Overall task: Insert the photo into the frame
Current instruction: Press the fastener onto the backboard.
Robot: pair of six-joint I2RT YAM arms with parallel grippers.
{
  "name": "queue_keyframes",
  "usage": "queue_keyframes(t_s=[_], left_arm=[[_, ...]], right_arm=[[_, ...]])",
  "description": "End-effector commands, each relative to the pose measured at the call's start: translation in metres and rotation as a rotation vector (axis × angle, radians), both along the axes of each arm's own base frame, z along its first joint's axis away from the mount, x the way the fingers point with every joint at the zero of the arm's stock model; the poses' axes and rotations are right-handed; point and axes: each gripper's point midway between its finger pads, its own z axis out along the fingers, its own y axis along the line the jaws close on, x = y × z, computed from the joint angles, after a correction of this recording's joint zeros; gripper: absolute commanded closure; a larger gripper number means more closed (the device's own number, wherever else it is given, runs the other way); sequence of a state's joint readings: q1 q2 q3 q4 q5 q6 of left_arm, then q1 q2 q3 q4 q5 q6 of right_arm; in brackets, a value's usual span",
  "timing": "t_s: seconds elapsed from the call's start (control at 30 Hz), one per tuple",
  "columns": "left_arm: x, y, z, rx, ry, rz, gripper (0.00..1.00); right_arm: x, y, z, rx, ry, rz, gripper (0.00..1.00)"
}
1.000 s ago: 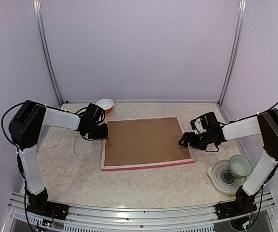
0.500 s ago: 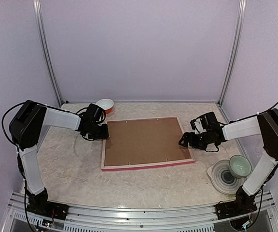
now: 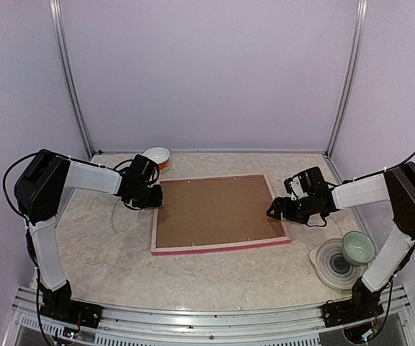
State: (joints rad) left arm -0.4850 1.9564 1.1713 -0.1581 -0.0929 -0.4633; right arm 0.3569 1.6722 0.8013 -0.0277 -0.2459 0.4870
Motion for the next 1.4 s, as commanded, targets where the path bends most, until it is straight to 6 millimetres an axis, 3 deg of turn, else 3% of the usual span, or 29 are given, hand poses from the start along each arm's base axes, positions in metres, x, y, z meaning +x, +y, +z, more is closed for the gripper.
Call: queue_keyframes(t_s=[0.0,0.17,0.3,0.37,0.57,0.77,0.97,1.37], left_arm=[[-0.006,0.0,-0.012,0.034,0.04,-0.017,0.77],[-0.007,0.0,-0.013,0.037,0.042,-0.018,0.79],[-0.004,0.001,-0.009,0.038,0.026,-0.006,0.66],[-0.001,0.003,0.0,0.037,0.002,0.009,0.59],[0.01,0.011,0.03,0.013,-0.088,0.058,0.54],[0.008,0.002,0.051,-0.02,-0.13,0.023,0.5],[-0.004,-0.011,0.035,-0.001,-0.078,-0.032,0.5],[-0.013,-0.006,0.009,0.143,-0.029,-0.04,0.5]], right_arm=[[-0.005,-0.009,-0.007,-0.029,0.025,-0.014,0.12],[-0.005,-0.009,-0.007,-0.03,0.025,-0.015,0.12],[-0.005,-0.009,-0.007,-0.03,0.025,-0.016,0.12],[-0.005,-0.01,-0.007,-0.033,0.027,-0.015,0.12],[-0.006,-0.012,-0.009,-0.047,0.042,-0.018,0.12],[-0.001,-0.013,-0.006,-0.057,0.035,-0.029,0.12],[0.004,-0.011,-0.003,-0.061,0.032,-0.028,0.12],[0.004,-0.01,-0.002,-0.058,0.031,-0.022,0.12]])
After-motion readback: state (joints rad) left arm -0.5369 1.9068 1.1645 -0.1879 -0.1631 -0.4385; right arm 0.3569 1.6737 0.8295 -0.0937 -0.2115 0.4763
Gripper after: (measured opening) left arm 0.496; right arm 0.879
